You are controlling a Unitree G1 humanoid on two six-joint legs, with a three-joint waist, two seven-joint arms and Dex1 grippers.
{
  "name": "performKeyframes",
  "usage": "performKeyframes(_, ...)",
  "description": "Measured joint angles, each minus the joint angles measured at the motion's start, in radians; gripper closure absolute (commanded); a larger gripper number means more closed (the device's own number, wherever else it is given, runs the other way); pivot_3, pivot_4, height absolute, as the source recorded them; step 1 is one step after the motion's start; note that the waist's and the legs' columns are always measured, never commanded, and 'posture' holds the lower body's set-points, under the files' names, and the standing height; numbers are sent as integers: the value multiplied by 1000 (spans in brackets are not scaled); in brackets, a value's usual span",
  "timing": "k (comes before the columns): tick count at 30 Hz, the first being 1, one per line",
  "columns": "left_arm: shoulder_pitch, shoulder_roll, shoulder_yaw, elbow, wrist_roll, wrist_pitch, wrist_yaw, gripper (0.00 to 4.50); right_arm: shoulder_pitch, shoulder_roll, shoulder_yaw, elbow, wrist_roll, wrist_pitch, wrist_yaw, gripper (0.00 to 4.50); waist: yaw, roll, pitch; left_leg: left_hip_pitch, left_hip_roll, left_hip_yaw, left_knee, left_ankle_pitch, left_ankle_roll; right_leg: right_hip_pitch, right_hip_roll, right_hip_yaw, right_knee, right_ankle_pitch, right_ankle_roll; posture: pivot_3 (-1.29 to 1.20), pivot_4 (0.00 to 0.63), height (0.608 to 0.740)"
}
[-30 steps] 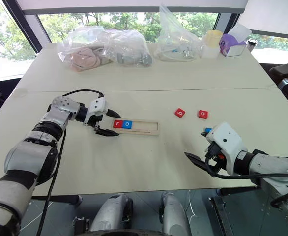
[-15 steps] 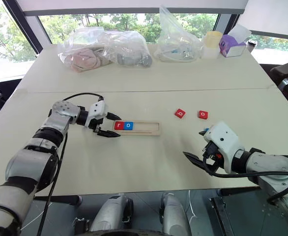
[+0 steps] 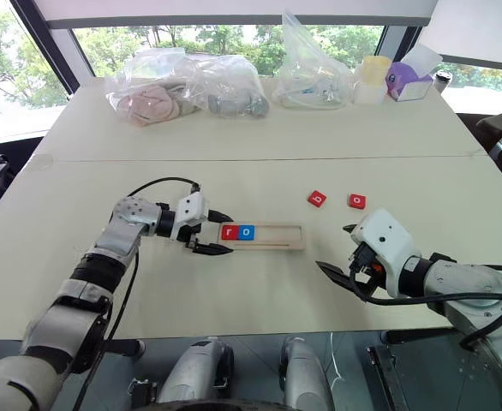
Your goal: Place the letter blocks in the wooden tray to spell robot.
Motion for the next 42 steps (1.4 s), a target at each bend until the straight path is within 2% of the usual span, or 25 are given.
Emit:
performKeyframes(13,163,16,-94,-442,23,326,134,1330,1,11,41,0,-19,-17,-17,0,-9,0,0,0,2,-1,0,0,0,-1,2,0,0,0,0,0,150,740)
performKeyframes(21,229,43,-117,-605,18,464,220,1330,-1,11,66,18,-27,-32,-18,0,-11,0,0,0,2,-1,-1,0,0,-2,2,0,0,-1,1,0,150,740)
performKeyframes(29,254,63,-129,-648,-11,493,263,1330,-16,10,97,39,-41,-58,-11,0,-10,0,0,0,2,-1,-1,0,0,-2,2,0,0,-1,1,0,150,740)
performKeyframes(42,215,97,-163,-595,-33,411,238,1330,-37,11,117,49,-47,-63,-8,0,-10,0,0,0,2,0,-1,0,0,-3,2,0,0,-1,1,0,150,740)
